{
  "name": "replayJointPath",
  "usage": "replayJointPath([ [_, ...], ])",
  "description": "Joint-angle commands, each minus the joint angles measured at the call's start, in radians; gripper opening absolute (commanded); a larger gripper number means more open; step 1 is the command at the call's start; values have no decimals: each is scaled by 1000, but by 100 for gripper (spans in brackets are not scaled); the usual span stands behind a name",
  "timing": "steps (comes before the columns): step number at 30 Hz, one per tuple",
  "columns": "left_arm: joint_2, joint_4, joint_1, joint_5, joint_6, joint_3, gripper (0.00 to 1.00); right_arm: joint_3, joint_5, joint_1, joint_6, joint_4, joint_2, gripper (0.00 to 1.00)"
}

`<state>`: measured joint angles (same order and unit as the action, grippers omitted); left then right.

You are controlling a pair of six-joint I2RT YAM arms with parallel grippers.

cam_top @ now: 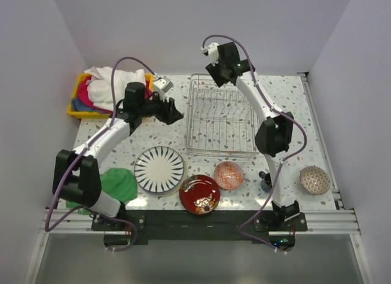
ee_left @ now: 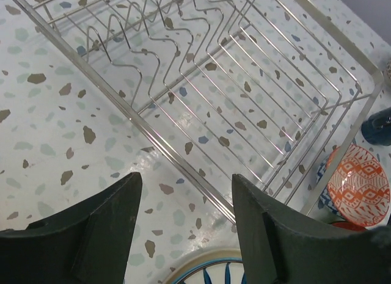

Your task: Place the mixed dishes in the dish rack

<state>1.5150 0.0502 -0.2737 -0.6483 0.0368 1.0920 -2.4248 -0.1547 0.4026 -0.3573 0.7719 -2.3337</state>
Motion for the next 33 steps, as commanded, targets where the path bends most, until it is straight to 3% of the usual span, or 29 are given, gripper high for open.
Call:
replayJointPath([
  [1,-10,27,-13,-4,-74,-10,66,-59,21,-39,18,46,-15,0],
  [11,-9,89,-13,-22,-115,-53,69,-100,106,-148,67,84,-98,0],
  [33,40,88,-13,-28,-109,-58,72,-105,153,-209,116,222,-167,0],
])
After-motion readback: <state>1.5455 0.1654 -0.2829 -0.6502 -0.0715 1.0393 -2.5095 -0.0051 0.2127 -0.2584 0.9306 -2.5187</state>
